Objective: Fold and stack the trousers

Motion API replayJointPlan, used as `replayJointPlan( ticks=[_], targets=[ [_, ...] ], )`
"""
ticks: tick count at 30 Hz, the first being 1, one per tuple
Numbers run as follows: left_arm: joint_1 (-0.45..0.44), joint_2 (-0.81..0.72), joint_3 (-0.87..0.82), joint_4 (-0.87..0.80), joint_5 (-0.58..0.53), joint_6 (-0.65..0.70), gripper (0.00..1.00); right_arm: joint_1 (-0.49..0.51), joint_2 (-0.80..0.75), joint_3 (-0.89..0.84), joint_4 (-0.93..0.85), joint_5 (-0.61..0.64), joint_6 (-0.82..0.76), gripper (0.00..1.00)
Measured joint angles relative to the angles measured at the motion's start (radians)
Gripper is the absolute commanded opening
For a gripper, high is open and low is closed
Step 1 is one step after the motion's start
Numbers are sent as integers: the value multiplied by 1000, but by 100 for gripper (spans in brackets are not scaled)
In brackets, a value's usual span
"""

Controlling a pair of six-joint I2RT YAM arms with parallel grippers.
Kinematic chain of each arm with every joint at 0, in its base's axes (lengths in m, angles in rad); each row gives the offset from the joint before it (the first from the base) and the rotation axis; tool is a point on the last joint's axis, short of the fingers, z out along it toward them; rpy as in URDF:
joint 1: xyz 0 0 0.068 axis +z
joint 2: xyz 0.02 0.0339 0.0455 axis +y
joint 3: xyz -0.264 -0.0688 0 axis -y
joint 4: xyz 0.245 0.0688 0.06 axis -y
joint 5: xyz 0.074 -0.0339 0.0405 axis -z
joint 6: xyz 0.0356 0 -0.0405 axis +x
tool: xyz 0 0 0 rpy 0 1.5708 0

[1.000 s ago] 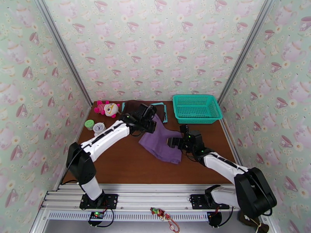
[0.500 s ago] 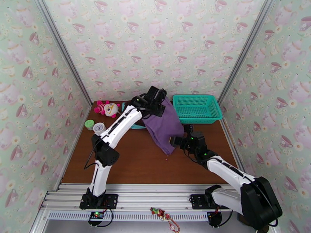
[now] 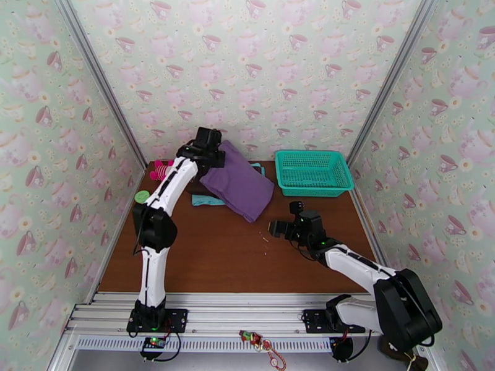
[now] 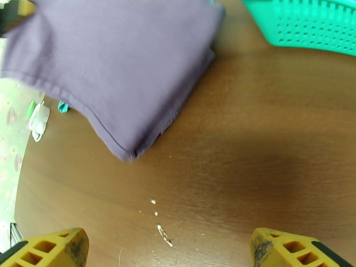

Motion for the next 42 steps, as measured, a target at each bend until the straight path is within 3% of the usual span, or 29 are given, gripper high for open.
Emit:
replayJointPlan(
  ticks=[6,15,19,24,26,29,32,37,42],
  targets=[
    [47,105,2,38,21,22,0,0,61,17,9,-34,0,99],
    [0,-123,-168,138,59,44,0,0,120,39,45,-87,0,99],
    [26,-96,-69,146,83,28,2,0,140,48,49,-106,0,99],
    [115,230,343,105,123,10,55,0,152,49,51,-124,0,99],
    [140,308,356,84,116,5,98,0,153,51,53,-132,0,99],
    [160,320,201,85,72,11,100,0,166,59,56,-145,0,100],
    [150,229,-35,168,9,27,100,0,181,64,64,-164,2,99],
    [108,-101,-373,314,-109,71,100,0,196,66,71,-191,8,99],
    [86,-391,-591,510,-98,77,100,2,178,66,75,-198,8,99]
  ],
)
